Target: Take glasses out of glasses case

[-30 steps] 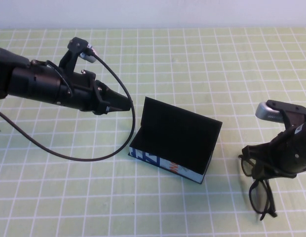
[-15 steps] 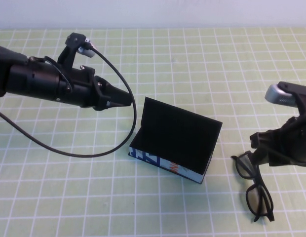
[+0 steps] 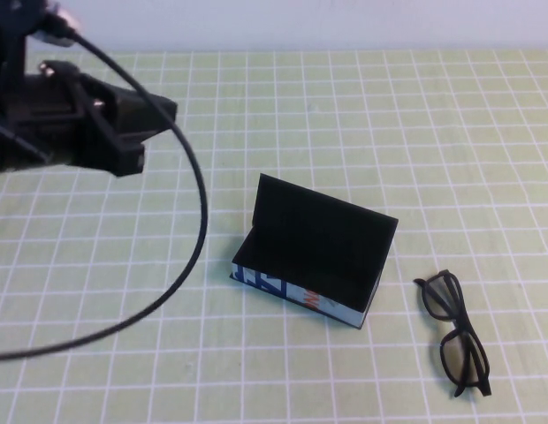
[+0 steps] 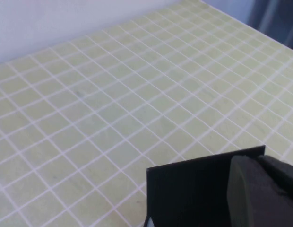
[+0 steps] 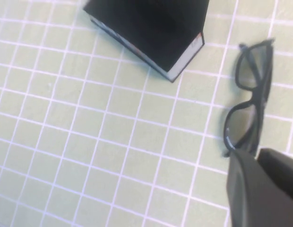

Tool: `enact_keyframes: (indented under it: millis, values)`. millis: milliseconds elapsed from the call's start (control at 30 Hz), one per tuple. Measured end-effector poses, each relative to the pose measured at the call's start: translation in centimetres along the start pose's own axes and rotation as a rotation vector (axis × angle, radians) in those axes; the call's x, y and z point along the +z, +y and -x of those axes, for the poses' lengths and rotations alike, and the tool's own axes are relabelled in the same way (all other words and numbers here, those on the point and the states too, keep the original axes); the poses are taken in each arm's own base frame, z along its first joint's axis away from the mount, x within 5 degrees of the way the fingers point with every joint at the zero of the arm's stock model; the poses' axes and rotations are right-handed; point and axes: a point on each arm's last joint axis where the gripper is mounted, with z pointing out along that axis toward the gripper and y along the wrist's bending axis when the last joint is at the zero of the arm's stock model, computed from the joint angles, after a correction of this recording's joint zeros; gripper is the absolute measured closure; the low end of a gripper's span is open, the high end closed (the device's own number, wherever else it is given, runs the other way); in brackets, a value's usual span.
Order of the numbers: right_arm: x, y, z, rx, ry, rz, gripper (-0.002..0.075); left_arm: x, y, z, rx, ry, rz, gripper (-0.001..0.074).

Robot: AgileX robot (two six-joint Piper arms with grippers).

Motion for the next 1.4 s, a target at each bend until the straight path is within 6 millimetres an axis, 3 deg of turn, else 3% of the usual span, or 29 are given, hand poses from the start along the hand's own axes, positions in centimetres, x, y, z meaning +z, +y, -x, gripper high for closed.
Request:
enact_keyframes:
  millis: [133, 267, 400, 533, 700, 900, 1400]
  values:
    - [-2.9, 0.3, -2.5, -0.046, -0.111, -0.002, 0.0719, -3.7, -2.4, -2.0, -0.031, -0.098, 0.138, 0.0739]
    - [-4.4, 0.2, -4.7, -0.072, -0.223, 0.009, 0.0737, -7.3, -5.0, -4.8, -0.022, -0.193, 0.257, 0.0739]
    - [-4.3, -0.1, -5.5, -0.109, -0.362, 0.015, 0.0741, -10.5, -7.5, -8.4, 0.002, -0.291, 0.349, 0.0739]
    - [-2.9, -0.8, -5.4, -0.148, -0.499, 0.01, 0.0741, -12.7, -9.2, -12.5, 0.024, -0.394, 0.44, 0.0739]
    - [-0.1, -2.4, -5.1, -0.111, -0.68, -0.025, 0.0742, -13.1, -9.4, -17.5, 0.009, -0.455, 0.539, 0.0739]
    - [2.4, -4.2, -5.2, -0.077, -0.817, -0.096, 0.0742, -12.0, -8.4, -22.0, -0.047, -0.406, 0.618, 0.0739]
    - [2.8, -4.5, -5.0, -0.068, -0.838, -0.112, 0.0742, -11.9, -8.2, -22.5, -0.058, -0.403, 0.638, 0.0739]
